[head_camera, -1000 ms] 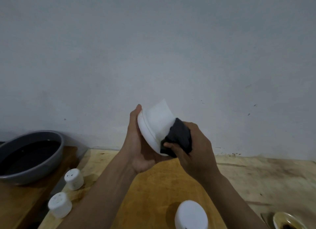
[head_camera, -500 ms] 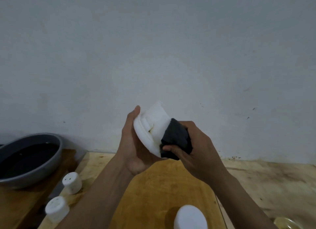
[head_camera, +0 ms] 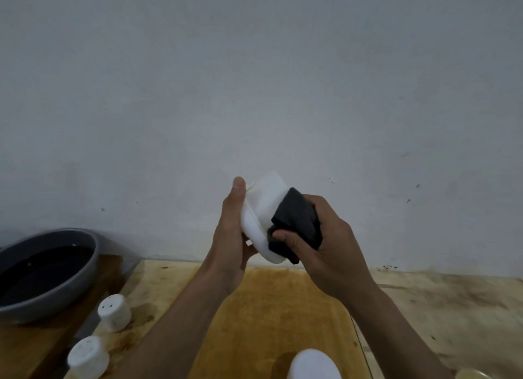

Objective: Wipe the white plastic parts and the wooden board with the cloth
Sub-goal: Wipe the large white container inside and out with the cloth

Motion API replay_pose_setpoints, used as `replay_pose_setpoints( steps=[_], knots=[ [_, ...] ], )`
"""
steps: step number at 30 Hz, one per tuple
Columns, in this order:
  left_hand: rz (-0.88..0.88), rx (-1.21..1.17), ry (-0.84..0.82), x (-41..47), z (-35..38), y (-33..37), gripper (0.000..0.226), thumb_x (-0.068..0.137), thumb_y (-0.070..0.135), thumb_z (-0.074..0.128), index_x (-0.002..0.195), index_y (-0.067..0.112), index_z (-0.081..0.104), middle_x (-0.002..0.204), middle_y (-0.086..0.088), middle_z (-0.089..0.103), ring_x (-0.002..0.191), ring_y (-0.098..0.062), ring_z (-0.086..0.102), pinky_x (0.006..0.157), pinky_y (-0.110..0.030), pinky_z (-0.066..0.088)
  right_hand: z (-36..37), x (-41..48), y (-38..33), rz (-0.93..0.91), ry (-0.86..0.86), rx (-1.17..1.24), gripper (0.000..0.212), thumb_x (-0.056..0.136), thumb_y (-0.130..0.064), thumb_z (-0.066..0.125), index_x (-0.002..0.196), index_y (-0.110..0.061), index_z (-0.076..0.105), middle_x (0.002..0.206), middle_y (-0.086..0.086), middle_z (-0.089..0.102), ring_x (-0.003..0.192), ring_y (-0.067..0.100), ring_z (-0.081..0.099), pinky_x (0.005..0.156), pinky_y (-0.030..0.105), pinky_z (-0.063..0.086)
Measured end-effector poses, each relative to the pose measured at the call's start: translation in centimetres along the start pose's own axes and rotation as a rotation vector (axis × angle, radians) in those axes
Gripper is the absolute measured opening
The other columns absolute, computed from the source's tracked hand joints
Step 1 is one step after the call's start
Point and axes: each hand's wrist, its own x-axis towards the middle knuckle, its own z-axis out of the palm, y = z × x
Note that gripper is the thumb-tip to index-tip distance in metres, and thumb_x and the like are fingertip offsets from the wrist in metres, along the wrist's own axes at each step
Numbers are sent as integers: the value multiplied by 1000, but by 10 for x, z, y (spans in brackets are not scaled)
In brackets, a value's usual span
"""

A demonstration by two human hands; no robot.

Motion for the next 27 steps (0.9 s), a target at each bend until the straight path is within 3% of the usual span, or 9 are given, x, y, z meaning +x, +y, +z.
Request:
replay_pose_setpoints(
  steps=[3, 6, 10, 12, 14, 16, 20, 23, 27],
  knots=[
    [0, -5, -17, -2, 1, -4, 104, 65, 95, 42, 146, 30, 49, 131, -9, 69, 118, -29, 69, 99, -54, 56, -1, -3, 4, 58, 17, 68, 34, 81, -46, 71, 109, -45, 50, 97, -26, 61, 81, 8, 65, 61, 19, 54],
    [96, 80, -43, -3, 3, -10, 110, 57, 99, 53, 149, 40, 35, 141, -5, 59, 123, -27, 65, 92, -54, 59, -1, -5, 5, 123, 66, 175, 30, 81, -47, 70, 104, -35, 56, 91, -17, 64, 77, 14, 66, 56, 23, 55],
    [293, 236, 8, -8, 8, -16, 107, 51, 96, 62, 141, 49, 26, 133, 15, 51, 112, 2, 64, 83, -26, 60, -1, -1, 1, 144, 132, 210, 19, 85, -41, 71, 87, -25, 61, 75, -3, 62, 65, 20, 62, 53, 40, 56],
    [374, 267, 9, -7, 10, -19, 112, 54, 88, 72, 146, 44, 25, 135, 16, 48, 116, 0, 62, 83, -21, 57, -1, 4, -4, 206, 157, 219, 28, 86, -40, 73, 80, -17, 59, 68, 3, 57, 61, 26, 58, 52, 44, 54],
    [418, 290, 14, -7, 10, -21, 120, 53, 78, 82, 150, 38, 25, 143, 14, 44, 123, -7, 59, 85, -22, 57, -1, 10, -9, 254, 165, 228, 35, 83, -41, 76, 74, -13, 56, 61, 2, 51, 54, 25, 52, 47, 34, 48],
    [502, 361, 25, -6, 8, -20, 118, 53, 73, 85, 149, 37, 27, 148, 20, 38, 130, -7, 54, 88, -23, 57, -2, 14, -15, 282, 172, 220, 40, 80, -43, 77, 66, -16, 51, 54, -6, 44, 48, 12, 45, 47, 25, 41],
    [647, 552, 53, -2, 2, -18, 115, 56, 70, 86, 150, 37, 28, 155, 7, 30, 139, -24, 45, 101, -48, 55, -5, 21, -22, 279, 146, 120, 41, 79, -52, 72, 73, -13, 59, 60, -5, 51, 52, 6, 49, 51, 21, 45],
    [567, 417, 38, -6, 3, -18, 113, 56, 74, 84, 148, 39, 29, 154, 14, 33, 137, -11, 49, 97, -31, 56, -8, 22, -25, 236, 58, 78, 27, 84, -45, 71, 79, -21, 60, 65, -9, 58, 54, 5, 54, 52, 20, 45],
    [509, 358, 33, -10, 2, -23, 112, 53, 77, 83, 146, 47, 28, 155, 11, 34, 134, -11, 52, 92, -26, 57, -13, 20, -25, 228, -41, 104, 17, 85, -35, 74, 83, -24, 60, 69, -6, 61, 56, 12, 61, 51, 27, 52]
  ],
)
